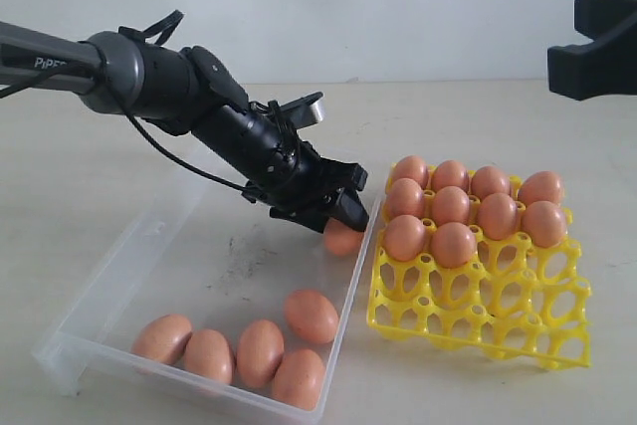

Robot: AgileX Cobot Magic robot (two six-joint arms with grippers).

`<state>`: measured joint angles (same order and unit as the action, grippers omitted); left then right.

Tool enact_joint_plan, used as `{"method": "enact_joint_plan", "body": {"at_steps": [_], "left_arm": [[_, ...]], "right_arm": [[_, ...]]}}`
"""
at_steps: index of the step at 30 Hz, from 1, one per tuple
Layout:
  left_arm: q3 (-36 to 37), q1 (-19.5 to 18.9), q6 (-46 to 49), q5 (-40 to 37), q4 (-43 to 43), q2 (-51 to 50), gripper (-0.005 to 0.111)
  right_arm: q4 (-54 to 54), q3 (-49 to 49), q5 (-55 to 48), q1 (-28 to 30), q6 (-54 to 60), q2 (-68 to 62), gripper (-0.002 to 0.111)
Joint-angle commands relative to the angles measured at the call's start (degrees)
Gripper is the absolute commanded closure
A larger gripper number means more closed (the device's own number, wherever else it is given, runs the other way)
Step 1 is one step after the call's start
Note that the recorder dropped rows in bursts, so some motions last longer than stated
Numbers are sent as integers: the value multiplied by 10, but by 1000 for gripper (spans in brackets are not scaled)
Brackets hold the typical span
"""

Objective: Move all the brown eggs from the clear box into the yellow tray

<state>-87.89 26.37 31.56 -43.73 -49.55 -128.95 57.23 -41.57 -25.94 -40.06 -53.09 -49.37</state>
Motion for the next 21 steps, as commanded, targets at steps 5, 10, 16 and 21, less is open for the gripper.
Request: {"method": "enact_joint_plan", "body": {"at_steps": [5,10,16,21], "left_arm": [[-3,2,2,2,5,-4,54],[-3,2,6,15,5,-4,90],[-3,2,81,21,-39,-3,103],[-3,2,161,53,-103,17,103]], "right_arm": [[-2,4,1,2,0,2,108],[-2,4,0,2,0,2,108],[-2,4,0,2,0,2,108],[-2,4,0,2,1,2,108]]}}
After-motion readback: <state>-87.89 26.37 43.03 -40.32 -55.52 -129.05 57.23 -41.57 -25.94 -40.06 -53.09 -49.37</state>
